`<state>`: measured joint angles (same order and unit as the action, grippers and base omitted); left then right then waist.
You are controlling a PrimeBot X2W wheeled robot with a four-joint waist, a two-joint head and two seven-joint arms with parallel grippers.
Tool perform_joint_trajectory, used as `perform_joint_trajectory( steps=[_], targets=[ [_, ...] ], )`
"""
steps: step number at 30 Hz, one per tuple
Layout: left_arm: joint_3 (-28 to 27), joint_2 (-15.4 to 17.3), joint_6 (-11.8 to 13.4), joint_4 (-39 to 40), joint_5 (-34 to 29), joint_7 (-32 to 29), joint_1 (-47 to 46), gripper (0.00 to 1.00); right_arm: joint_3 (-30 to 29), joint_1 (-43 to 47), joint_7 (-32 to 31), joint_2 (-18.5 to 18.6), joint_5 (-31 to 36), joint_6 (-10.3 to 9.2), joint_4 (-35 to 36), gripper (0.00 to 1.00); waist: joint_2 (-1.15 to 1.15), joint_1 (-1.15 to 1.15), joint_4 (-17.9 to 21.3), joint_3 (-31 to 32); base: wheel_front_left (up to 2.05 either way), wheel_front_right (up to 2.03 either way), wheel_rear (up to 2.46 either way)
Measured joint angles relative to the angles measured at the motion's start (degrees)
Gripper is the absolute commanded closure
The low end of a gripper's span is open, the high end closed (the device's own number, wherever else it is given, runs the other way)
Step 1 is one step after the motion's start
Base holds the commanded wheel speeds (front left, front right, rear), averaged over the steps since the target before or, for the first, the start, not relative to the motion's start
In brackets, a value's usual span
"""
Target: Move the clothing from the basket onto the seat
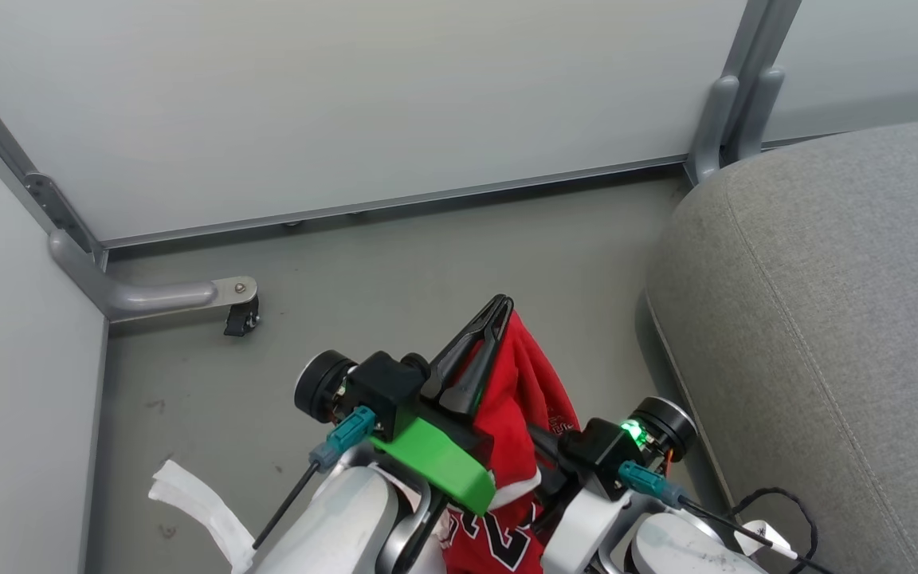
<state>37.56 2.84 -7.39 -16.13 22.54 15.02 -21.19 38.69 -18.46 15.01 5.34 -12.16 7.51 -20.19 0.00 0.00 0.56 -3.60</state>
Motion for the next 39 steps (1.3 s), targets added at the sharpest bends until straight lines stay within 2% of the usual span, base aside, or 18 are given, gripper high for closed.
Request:
perform_joint_trajectory(
  steps=[1, 10, 16, 34, 39],
  targets=[
    [-0.1, -0.01, 0.0, -0.23, 0.0, 0.01, 0.0, 0.0, -0.22, 0.01, 0.0, -0.02, 0.0, 0.0, 0.23, 1.0, 0.0, 0.0, 0.18, -0.04, 0.0, 0.0, 0.0],
    [-1.8, 0.0, 0.0, -1.6, -1.67, 0.01, 0.05, 0.0, -3.21, 1.71, 0.0, 0.05, 0.03, 0.0, 2.75, 1.0, 0.0, 0.0, 2.96, -0.44, 0.0, 0.0, 0.0],
    [-2.86, -0.01, 0.0, -2.7, -3.02, 0.01, 0.32, 0.0, -6.41, 3.07, 0.0, 0.12, 0.1, 0.0, 4.04, 1.0, 0.0, 0.0, 6.41, -0.91, 0.0, 0.0, 0.0],
    [-3.65, 0.26, 0.0, -3.61, -5.01, 0.11, 1.73, 0.0, -13.97, 5.41, 0.0, -0.52, 0.46, 0.01, 7.93, 1.0, 0.0, 0.0, 23.39, -2.64, 0.0, 0.0, 0.0],
    [-1.81, 0.29, 0.0, -3.96, -4.93, 0.11, 1.59, 0.0, -17.39, 5.73, 0.0, -0.65, 0.92, 0.0, 9.23, 1.0, 0.0, 0.0, 27.84, -3.47, 0.0, 0.0, 0.0]
  ],
)
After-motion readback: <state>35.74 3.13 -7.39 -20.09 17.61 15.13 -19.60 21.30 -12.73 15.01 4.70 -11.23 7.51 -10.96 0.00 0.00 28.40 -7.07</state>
